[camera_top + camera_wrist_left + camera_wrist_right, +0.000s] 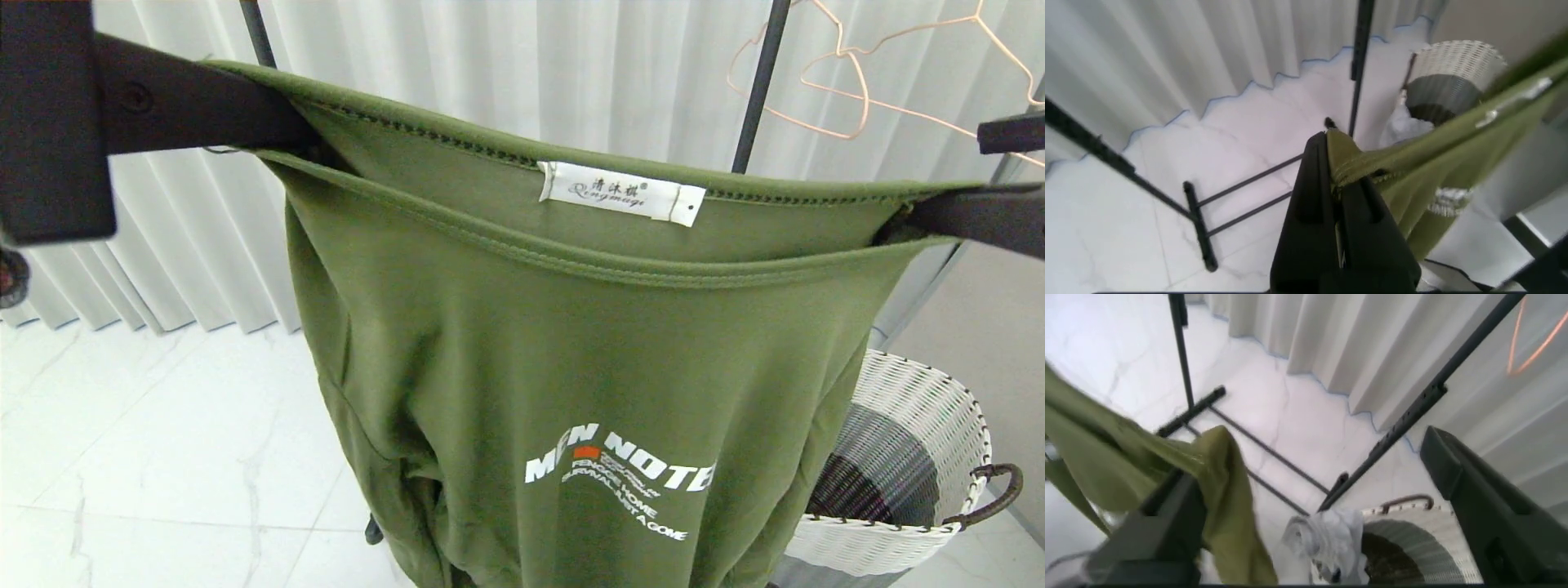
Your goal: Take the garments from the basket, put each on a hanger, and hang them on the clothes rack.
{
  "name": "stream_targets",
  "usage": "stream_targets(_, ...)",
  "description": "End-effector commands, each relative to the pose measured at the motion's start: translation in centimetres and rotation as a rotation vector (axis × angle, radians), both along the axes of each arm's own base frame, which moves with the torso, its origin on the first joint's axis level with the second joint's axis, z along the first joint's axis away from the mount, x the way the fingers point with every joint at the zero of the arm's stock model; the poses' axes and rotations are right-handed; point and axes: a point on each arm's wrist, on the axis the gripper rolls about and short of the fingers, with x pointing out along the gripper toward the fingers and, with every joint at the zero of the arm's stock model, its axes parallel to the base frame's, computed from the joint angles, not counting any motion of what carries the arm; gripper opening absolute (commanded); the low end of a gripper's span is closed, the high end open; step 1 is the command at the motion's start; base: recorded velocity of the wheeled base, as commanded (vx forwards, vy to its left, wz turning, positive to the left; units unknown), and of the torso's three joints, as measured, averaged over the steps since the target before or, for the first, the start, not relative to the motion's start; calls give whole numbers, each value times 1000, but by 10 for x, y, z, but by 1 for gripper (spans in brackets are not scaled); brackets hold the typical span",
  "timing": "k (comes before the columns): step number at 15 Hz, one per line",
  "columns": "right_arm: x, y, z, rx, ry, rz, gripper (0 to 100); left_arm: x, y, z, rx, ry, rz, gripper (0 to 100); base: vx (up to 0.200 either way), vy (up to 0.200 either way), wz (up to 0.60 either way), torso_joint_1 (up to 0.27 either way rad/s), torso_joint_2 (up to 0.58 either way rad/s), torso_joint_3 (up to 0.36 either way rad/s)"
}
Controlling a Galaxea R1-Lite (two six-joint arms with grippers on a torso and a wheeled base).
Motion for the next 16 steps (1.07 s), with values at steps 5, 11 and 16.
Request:
stream_targets(5,-18,-28,-12,40,-19,-28,100,15,18,-16,45,29,138,0,0,0,0,0,0,0)
stream_targets(11,-3,-57,-31,-21,15,-319,100,11,28,-21,58,33,165,0,0,0,0,0,0,0)
stream_targets(16,29,-101,-58,-236,91,-705,100,15,52,-24,161,-19,255,0,0,0,0,0,0,0)
